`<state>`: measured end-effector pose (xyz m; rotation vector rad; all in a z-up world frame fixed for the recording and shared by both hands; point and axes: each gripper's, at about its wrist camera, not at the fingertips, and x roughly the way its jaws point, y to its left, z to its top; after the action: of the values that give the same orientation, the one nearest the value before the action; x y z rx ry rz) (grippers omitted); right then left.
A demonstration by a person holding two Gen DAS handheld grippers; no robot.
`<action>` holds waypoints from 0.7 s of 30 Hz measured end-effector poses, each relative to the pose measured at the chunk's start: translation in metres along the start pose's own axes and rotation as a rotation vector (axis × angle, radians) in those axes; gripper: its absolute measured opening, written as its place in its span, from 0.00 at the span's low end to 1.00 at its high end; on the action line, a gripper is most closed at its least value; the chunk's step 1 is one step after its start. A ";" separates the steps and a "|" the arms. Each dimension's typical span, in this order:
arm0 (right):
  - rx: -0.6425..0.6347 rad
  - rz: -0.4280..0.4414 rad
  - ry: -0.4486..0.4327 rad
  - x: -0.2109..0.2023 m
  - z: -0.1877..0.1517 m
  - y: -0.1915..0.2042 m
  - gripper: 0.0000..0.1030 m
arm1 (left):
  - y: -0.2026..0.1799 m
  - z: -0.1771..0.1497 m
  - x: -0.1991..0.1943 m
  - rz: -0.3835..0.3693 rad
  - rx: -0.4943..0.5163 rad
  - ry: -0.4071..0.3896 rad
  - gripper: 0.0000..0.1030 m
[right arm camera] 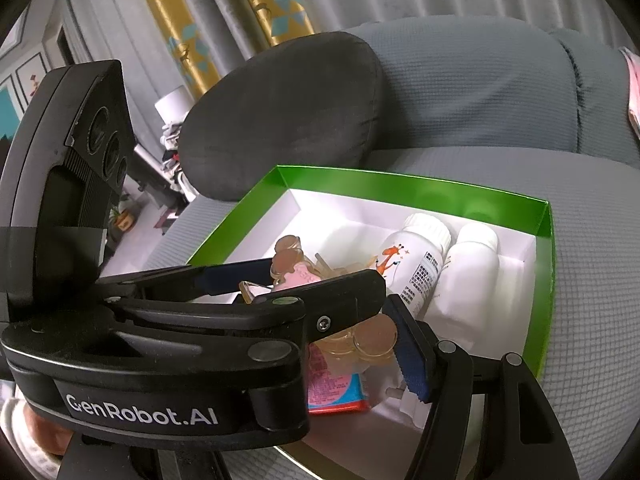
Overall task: Organize rigid objects
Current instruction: 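Lower the bead ornament into the green box and open the left gripper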
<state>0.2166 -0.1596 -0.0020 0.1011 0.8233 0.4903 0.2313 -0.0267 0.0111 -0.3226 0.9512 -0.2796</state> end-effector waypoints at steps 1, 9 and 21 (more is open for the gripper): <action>0.000 -0.001 0.000 0.000 0.000 0.000 0.67 | 0.000 0.000 0.000 0.000 0.000 0.000 0.80; 0.001 -0.002 -0.002 0.000 0.000 0.000 0.67 | 0.001 0.001 0.001 0.003 -0.001 0.001 0.80; 0.000 -0.007 0.002 0.002 0.000 0.002 0.67 | 0.000 0.002 0.002 0.000 0.004 0.009 0.80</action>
<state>0.2174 -0.1572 -0.0026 0.0974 0.8252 0.4840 0.2338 -0.0272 0.0112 -0.3179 0.9594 -0.2836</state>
